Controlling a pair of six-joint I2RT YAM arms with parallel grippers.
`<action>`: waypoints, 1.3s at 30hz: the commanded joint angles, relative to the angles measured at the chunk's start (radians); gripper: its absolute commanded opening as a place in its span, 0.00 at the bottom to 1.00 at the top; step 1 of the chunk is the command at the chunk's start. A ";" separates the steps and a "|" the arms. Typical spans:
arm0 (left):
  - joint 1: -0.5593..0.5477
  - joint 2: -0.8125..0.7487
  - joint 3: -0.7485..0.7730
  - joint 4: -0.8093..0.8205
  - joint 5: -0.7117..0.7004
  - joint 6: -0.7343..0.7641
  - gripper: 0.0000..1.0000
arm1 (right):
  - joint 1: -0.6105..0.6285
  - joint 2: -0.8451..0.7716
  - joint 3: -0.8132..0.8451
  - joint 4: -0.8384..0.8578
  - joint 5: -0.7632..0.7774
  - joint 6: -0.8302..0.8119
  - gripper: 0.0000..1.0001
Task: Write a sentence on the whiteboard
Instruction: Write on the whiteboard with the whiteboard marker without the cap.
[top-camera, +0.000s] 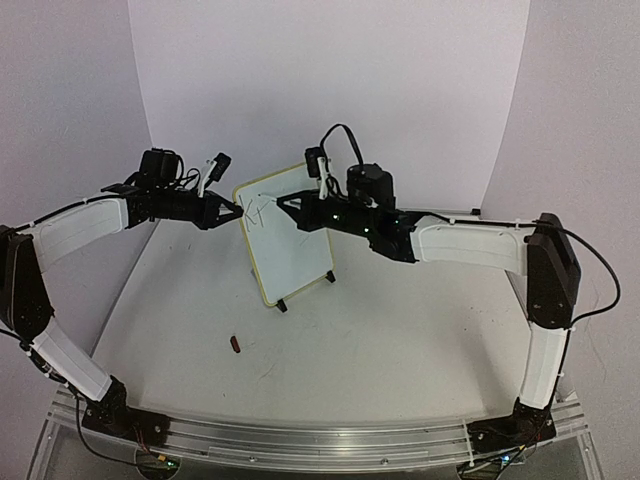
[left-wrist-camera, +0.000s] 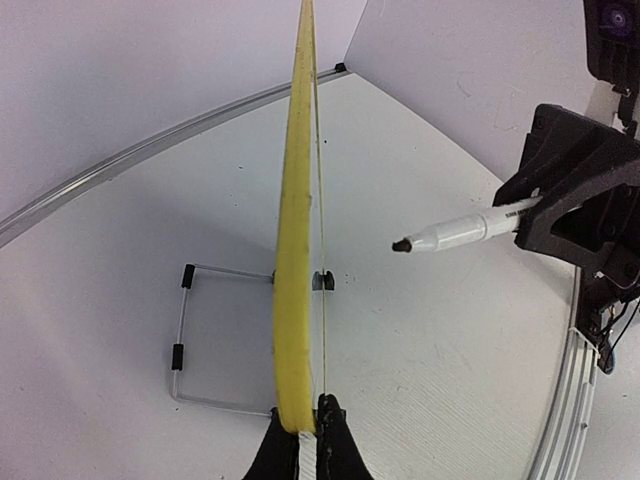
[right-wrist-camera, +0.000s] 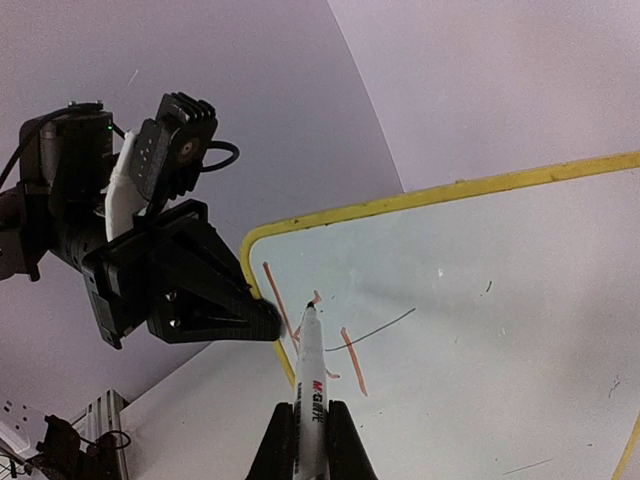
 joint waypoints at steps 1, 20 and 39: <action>0.003 -0.024 0.002 -0.001 -0.027 0.047 0.00 | 0.001 0.039 0.064 0.022 -0.022 -0.015 0.00; 0.004 -0.026 0.000 -0.001 -0.026 0.048 0.00 | 0.002 0.090 0.103 0.007 0.005 -0.012 0.00; 0.004 -0.021 -0.002 0.002 -0.027 0.042 0.00 | 0.001 -0.010 -0.007 0.058 -0.010 -0.022 0.00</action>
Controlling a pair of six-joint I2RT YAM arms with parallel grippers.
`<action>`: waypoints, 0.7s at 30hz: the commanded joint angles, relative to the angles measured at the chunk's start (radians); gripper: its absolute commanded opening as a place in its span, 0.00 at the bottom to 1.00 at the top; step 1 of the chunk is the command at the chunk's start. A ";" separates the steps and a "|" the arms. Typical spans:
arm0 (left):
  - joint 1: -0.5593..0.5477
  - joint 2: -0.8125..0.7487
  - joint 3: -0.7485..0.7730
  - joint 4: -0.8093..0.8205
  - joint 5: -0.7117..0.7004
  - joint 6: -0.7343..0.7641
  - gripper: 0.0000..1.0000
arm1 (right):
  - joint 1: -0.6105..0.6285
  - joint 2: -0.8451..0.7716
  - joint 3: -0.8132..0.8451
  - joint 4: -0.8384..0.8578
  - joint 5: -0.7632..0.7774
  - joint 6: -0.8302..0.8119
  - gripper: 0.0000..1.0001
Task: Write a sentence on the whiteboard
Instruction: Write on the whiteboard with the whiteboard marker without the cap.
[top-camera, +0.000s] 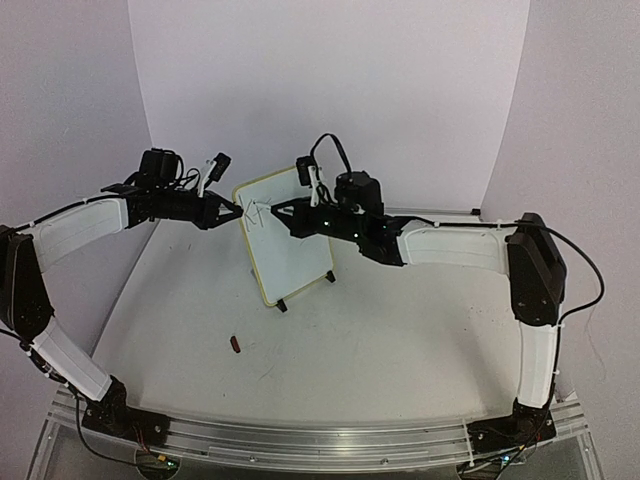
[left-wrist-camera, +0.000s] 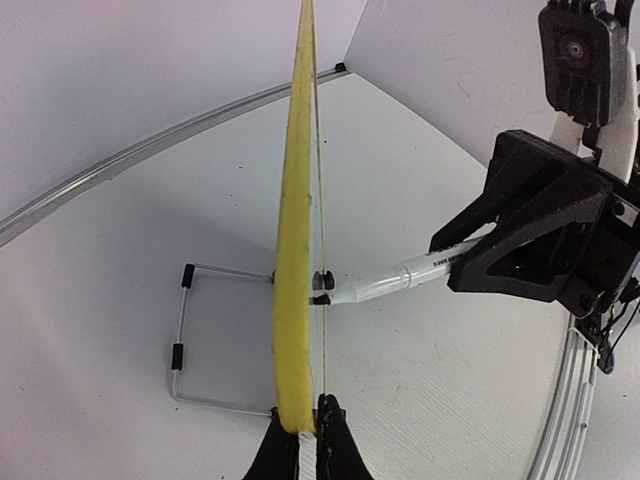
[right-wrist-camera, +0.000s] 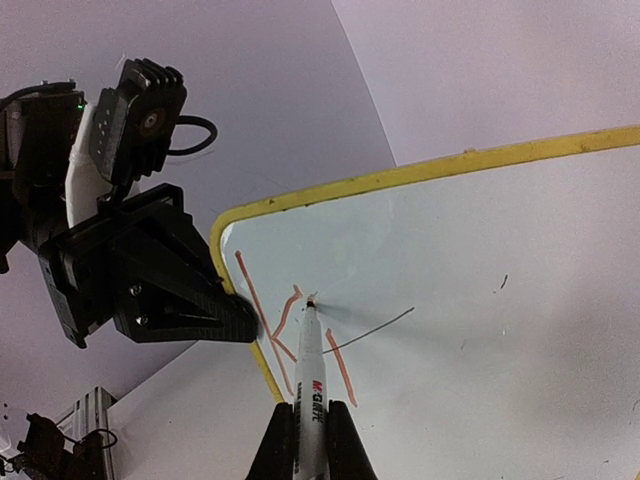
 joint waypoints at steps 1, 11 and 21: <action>0.004 -0.021 -0.002 0.003 -0.028 0.042 0.00 | 0.001 -0.117 -0.081 0.055 -0.016 -0.010 0.00; 0.004 -0.029 -0.012 0.005 -0.033 0.042 0.00 | -0.001 -0.290 -0.221 -0.006 -0.005 -0.008 0.00; 0.003 -0.029 -0.018 0.006 -0.029 0.041 0.00 | -0.035 -0.285 -0.238 -0.040 -0.112 -0.002 0.00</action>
